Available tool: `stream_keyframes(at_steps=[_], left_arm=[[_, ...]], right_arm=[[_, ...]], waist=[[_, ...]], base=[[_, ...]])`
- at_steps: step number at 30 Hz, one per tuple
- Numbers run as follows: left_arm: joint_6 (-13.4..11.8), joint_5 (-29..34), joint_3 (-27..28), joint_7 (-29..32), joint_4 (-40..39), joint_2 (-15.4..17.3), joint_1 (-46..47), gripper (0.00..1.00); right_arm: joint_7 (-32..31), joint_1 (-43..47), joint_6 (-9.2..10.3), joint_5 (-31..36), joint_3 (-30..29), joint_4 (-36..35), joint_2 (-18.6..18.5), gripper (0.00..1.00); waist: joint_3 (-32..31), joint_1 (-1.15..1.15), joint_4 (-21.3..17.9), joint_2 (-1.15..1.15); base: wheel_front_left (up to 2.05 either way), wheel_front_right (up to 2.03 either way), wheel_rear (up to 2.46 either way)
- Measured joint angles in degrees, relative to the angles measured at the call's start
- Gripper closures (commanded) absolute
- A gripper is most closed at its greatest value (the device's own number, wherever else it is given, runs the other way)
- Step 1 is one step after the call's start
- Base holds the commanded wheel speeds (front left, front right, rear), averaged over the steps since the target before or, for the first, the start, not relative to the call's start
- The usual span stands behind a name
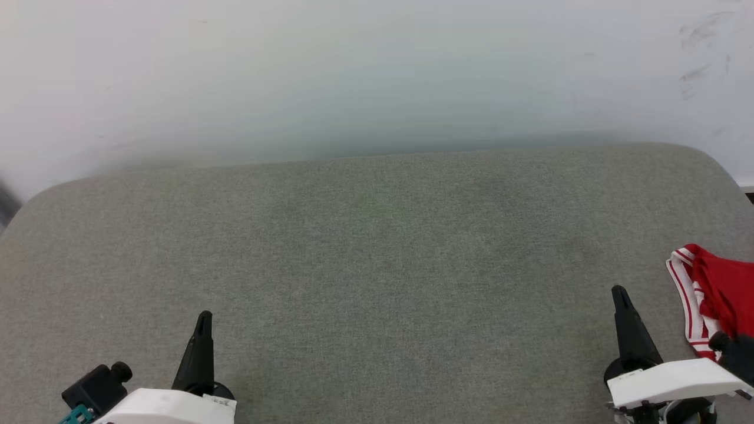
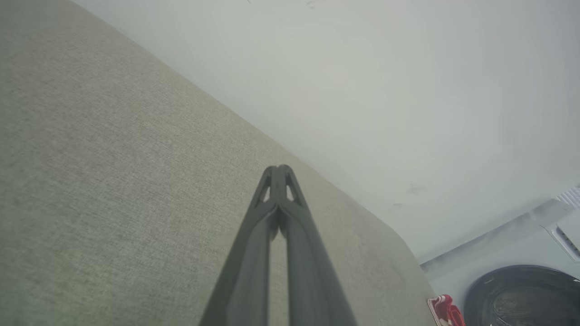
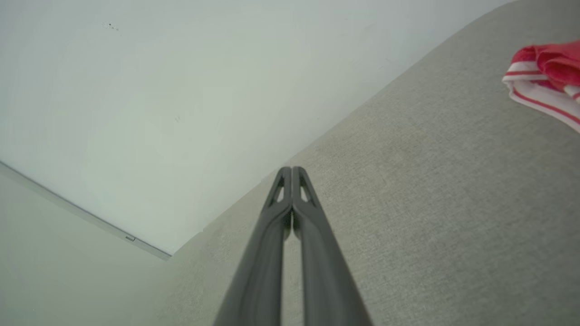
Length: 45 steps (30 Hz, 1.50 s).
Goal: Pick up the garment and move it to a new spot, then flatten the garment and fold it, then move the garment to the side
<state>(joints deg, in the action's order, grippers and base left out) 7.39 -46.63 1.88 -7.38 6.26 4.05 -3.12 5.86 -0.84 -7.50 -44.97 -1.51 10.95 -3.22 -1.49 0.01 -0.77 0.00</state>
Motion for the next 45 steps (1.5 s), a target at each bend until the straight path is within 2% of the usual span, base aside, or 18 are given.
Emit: stream_keyframes(at_steps=[28, 45], left_arm=[[0.0, -20.1, 0.7, 5.1, 3.2, 0.4, 3.5, 1.00], [0.0, -30.2, 1.6, 7.8, 4.9, 0.3, 5.7, 1.00]], right_arm=[[-5.0, -1.9, 0.00, -20.4, -1.7, 1.2, -0.1, 1.00], [-7.4, -2.8, 0.00, -30.6, -2.6, 1.9, -0.1, 1.00]], waist=[[0.6, 0.00, 0.3, 0.00], [0.9, 0.00, 0.4, 0.00]], base=[[0.00, 0.00, 0.00], [0.00, 0.00, 0.00]])
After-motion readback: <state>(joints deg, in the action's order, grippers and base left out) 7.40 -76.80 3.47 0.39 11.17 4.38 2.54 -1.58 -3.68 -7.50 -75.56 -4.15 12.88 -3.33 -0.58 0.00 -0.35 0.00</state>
